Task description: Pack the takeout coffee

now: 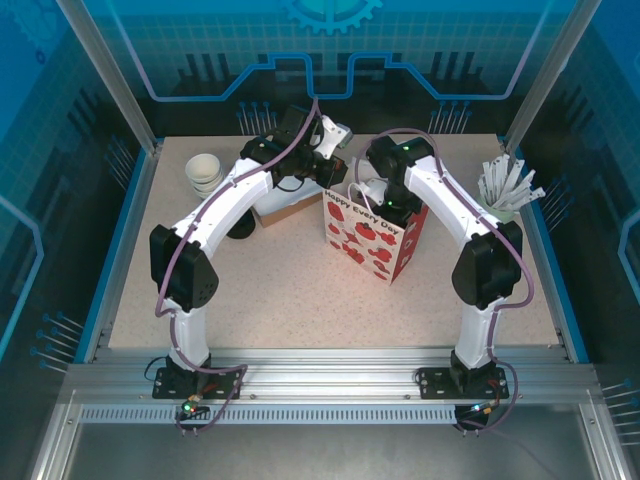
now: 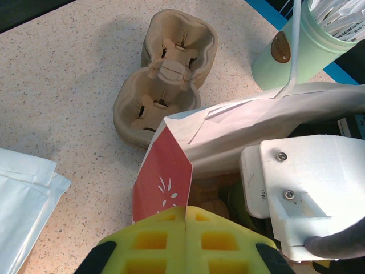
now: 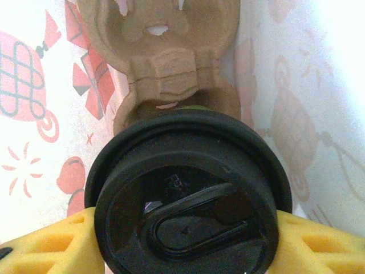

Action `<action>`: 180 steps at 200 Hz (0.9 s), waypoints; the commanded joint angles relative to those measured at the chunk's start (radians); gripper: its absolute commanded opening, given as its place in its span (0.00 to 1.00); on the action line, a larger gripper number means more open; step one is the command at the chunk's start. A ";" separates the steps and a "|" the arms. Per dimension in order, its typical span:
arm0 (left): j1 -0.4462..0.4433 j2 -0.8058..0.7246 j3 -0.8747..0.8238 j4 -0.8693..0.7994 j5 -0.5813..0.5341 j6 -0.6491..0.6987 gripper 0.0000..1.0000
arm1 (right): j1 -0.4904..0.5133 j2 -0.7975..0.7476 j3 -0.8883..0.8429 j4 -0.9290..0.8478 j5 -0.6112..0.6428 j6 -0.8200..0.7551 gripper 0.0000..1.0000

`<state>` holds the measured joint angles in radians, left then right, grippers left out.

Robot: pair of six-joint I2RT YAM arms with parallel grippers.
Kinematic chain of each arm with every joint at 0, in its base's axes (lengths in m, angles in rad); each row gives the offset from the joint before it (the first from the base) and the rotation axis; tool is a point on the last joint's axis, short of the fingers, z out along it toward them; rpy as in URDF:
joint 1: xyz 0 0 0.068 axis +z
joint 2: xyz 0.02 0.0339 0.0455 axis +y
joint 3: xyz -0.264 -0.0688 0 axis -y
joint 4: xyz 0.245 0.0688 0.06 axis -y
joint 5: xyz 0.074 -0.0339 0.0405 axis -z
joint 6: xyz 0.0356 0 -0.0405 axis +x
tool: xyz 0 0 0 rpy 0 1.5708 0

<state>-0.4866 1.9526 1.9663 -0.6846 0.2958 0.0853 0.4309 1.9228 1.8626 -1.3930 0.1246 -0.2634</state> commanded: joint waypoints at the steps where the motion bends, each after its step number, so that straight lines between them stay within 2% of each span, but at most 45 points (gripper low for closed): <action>1: -0.001 -0.011 -0.021 -0.023 0.020 0.010 0.00 | -0.015 0.030 -0.009 -0.009 0.011 -0.011 0.40; 180: -0.001 -0.009 -0.021 -0.023 0.021 0.008 0.00 | -0.028 0.054 -0.036 0.025 0.017 -0.010 0.40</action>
<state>-0.4866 1.9526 1.9610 -0.6762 0.2962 0.0849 0.4244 1.9396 1.8553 -1.3712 0.1246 -0.2634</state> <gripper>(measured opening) 0.054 0.622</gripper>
